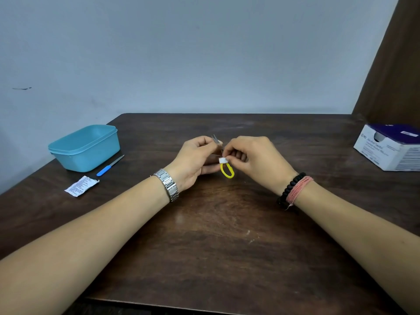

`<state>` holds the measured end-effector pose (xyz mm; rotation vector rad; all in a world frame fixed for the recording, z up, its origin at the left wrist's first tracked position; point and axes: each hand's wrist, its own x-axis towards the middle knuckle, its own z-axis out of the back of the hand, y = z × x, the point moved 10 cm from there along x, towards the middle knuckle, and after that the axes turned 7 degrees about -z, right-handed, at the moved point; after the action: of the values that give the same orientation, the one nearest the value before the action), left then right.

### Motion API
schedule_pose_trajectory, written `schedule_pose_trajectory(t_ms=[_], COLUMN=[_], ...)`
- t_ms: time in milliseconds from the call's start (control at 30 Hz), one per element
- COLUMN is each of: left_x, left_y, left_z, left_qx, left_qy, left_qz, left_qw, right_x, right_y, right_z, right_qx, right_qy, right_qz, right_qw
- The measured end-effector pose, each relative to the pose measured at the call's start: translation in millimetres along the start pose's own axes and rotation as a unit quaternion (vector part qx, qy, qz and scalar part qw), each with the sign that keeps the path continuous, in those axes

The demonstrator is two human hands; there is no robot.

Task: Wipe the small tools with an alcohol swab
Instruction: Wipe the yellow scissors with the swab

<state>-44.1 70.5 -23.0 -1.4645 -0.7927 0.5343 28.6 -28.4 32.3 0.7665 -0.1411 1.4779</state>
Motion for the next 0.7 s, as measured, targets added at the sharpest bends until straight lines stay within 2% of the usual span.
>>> schedule_pose_trajectory(t_ms=[267, 500, 700], left_x=[3.5, 0.1, 2.5], left_y=[-9.9, -2.0, -5.6], left_z=[19.0, 0.7, 10.9], left_qx=[-0.021, -0.007, -0.021], left_qy=[-0.048, -0.001, -0.026], left_qz=[-0.008, -0.002, -0.006], left_qw=[0.999, 1.0, 0.999], right_x=[-2.8, -0.4, -2.6], right_y=[13.0, -2.3, 12.4], right_z=[-9.7, 2.6, -5.4], right_qx=[-0.01, -0.002, 0.003], right_qy=[0.04, -0.01, 0.017], right_qz=[0.043, -0.005, 0.031], right_qw=[0.998, 1.0, 0.999])
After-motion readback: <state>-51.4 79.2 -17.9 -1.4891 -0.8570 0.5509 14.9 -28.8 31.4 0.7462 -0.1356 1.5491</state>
